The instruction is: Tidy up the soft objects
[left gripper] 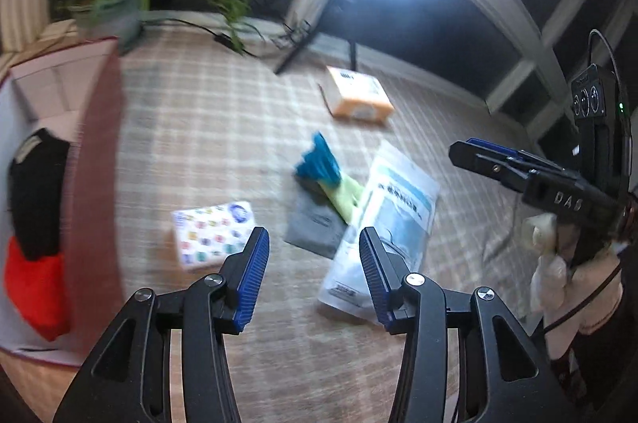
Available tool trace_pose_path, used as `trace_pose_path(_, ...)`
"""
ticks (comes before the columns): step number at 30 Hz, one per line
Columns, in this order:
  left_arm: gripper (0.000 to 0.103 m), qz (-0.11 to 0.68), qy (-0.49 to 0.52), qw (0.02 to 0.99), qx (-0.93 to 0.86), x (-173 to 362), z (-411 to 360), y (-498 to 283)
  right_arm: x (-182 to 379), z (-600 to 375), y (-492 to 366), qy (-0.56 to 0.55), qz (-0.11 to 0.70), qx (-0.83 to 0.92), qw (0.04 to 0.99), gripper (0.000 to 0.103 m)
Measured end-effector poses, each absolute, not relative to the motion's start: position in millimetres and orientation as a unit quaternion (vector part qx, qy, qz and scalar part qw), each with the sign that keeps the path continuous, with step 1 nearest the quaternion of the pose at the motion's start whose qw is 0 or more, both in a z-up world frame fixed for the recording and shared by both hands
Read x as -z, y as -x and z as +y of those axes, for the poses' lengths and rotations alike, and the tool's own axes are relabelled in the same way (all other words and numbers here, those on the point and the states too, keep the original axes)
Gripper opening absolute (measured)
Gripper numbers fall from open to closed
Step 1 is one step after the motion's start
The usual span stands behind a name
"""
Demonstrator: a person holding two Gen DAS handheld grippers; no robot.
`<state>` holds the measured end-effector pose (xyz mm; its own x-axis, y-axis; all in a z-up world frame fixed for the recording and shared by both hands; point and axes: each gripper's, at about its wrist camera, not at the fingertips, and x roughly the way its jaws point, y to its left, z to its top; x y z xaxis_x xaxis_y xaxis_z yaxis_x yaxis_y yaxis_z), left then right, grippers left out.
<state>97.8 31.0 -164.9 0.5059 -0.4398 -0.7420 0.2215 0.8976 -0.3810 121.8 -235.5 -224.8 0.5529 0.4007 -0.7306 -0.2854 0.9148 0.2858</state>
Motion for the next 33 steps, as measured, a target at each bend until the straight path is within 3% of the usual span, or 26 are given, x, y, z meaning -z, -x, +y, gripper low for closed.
trace_pose_path(17, 0.053, 0.556, 0.08, 0.788, 0.253, 224, -37, -138, 359, -355, -122, -0.321, 0.541, -0.165, 0.759, 0.059)
trace_pose_path(33, 0.053, 0.59, 0.083, 0.762, 0.253, 248, -50, -142, 391, -377, -154, -0.396, 0.532, -0.19, 0.724, 0.06)
